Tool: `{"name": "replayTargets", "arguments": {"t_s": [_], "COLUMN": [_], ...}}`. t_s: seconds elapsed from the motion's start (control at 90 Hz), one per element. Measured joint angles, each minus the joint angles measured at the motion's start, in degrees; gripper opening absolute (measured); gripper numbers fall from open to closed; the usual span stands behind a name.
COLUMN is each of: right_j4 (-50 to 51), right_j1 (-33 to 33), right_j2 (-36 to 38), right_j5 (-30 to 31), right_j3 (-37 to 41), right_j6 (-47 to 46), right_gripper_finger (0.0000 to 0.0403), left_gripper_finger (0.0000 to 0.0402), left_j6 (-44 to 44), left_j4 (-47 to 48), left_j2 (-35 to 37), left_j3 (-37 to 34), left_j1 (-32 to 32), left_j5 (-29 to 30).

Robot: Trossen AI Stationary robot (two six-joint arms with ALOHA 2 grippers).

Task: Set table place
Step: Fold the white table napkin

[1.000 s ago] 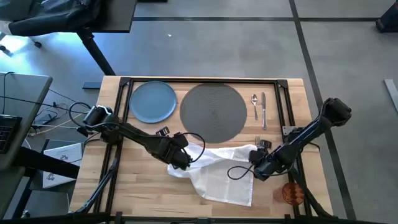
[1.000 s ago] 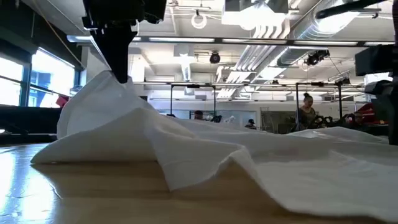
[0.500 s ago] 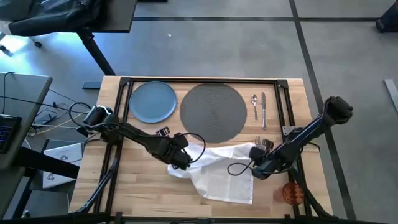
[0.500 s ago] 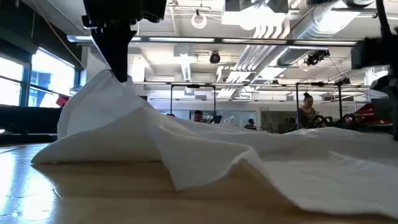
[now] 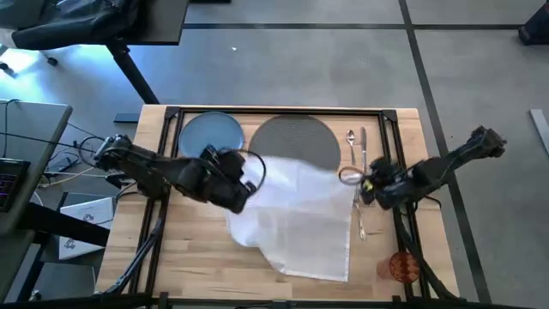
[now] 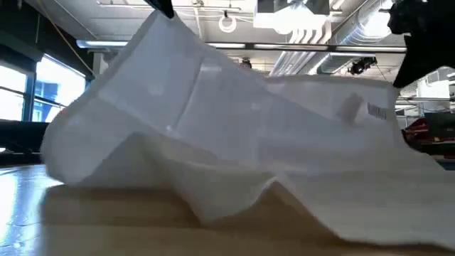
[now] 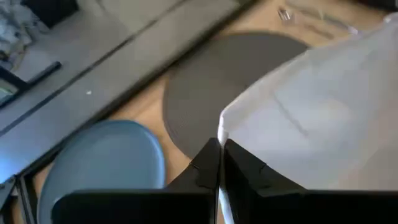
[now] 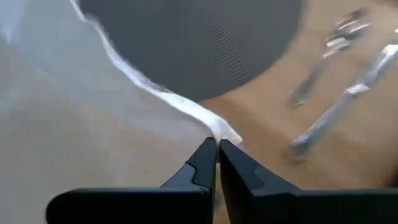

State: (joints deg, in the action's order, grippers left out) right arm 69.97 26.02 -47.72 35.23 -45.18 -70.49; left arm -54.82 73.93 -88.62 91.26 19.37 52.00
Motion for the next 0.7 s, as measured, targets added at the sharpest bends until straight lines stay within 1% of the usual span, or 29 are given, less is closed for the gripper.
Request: {"name": "replayTargets", "arguments": {"t_s": [0.178, 0.222, 0.278, 0.311, 0.389, 0.511, 0.556, 0.6, 0.622, 0.656, 0.7], "right_j4": [-0.7, -0.7, -0.3, -0.3, -0.6, -6.7, -10.7, -15.1, -17.8, -22.1, -26.2], "right_j1": [-2.3, -2.4, -2.4, -2.4, -1.8, 2.3, 4.4, 6.8, 8.0, 9.5, 10.8], "right_j2": [-0.8, -1.4, -2.2, -2.6, -3.6, -4.9, -5.1, -5.3, -5.3, -5.4, -5.2], "right_j5": [0.8, 0.1, -3.0, -6.2, -16.4, -37.7, -44.2, -48.8, -50.5, -52.1, -52.1], "right_j3": [-9.8, -12.3, -15.4, -17.0, -19.5, -20.0, -19.7, -19.7, -19.7, -19.8, -20.8], "right_j6": [13.5, 15.6, 17.7, 18.8, 20.4, 18.7, 16.3, 13.3, 12.0, 10.2, 9.1], "right_gripper_finger": [0.0000, 0.0000, 0.0000, 0.0000, 0.0000, 0.0000, 0.0000, 0.0000, 0.0000, 0.0000, 0.0000], "left_gripper_finger": [0.0000, 0.0000, 0.0000, 0.0000, 0.0000, 0.0000, 0.0000, 0.0000, 0.0000, 0.0000, 0.0000], "left_j6": [14.0, 16.5, 18.4, 19.0, 18.3, 11.1, 7.3, 4.4, 3.4, 2.3, 2.0], "left_j4": [-10.8, -13.4, -16.5, -17.8, -20.1, -25.1, -29.4, -35.2, -38.3, -42.6, -47.8], "left_j2": [4.9, 6.2, 7.8, 8.5, 9.5, 9.7, 9.3, 9.1, 9.0, 8.9, 9.1], "left_j3": [0.0, 0.0, 0.0, 0.0, 0.0, 0.0, 0.0, 0.0, 0.0, 0.0, 0.0], "left_j1": [1.4, 1.9, 2.3, 2.8, 4.2, 8.3, 10.3, 12.4, 13.5, 14.8, 16.0], "left_j5": [-1.4, -3.5, -8.4, -12.1, -21.3, -37.3, -42.2, -44.6, -44.8, -44.0, -41.5]}}
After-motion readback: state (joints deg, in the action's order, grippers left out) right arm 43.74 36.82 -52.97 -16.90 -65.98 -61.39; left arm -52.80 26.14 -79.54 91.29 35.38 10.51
